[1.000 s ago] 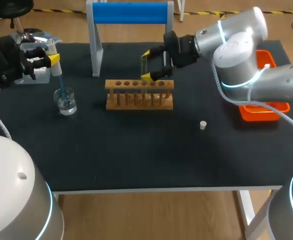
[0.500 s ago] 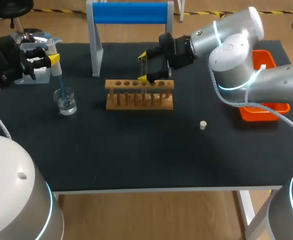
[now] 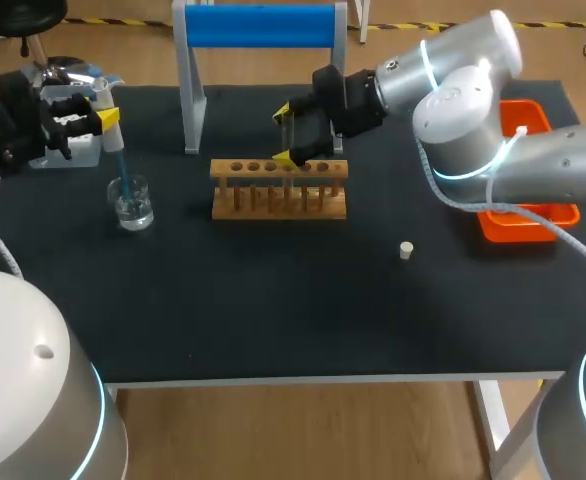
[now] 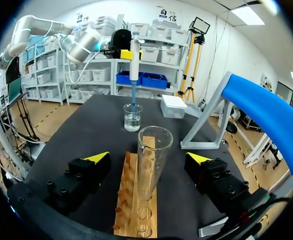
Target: Invert the test tube, pick up the pipette, mount the tip to pipette, aspirate from beaker and dispense into the tube, eject the tip, return the pipette, and cap with the stopper.
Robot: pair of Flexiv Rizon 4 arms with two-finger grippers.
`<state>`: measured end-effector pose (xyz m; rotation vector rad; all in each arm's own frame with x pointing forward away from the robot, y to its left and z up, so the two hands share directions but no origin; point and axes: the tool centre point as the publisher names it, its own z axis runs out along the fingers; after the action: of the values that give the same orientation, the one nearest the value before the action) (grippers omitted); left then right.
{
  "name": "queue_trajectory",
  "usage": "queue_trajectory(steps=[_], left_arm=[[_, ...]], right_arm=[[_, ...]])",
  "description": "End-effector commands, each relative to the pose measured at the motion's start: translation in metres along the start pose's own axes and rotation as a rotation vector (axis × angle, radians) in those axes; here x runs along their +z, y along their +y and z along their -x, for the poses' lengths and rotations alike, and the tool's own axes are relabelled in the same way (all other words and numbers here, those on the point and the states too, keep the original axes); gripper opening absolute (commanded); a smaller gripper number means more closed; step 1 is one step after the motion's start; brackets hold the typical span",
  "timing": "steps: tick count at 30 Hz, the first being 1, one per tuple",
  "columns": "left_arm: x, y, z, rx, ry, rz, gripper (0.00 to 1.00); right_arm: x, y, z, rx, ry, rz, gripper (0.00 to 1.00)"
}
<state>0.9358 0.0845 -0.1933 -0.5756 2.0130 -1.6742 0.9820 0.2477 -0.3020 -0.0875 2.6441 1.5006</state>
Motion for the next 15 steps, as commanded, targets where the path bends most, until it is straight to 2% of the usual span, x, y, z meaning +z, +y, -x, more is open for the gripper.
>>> queue_trajectory(steps=[1,15], left_arm=[[-0.0002,-0.0003,-0.0003,0.0,0.0,0.0,0.0],[-0.0002,-0.0003,-0.0003,0.0,0.0,0.0,0.0]], right_arm=[[0.0003,0.0003,0.0013,-0.003,0.002,-0.013,1.0],[0.0003,0.0002,0.0012,-0.006,0.003,-0.014,1.0]])
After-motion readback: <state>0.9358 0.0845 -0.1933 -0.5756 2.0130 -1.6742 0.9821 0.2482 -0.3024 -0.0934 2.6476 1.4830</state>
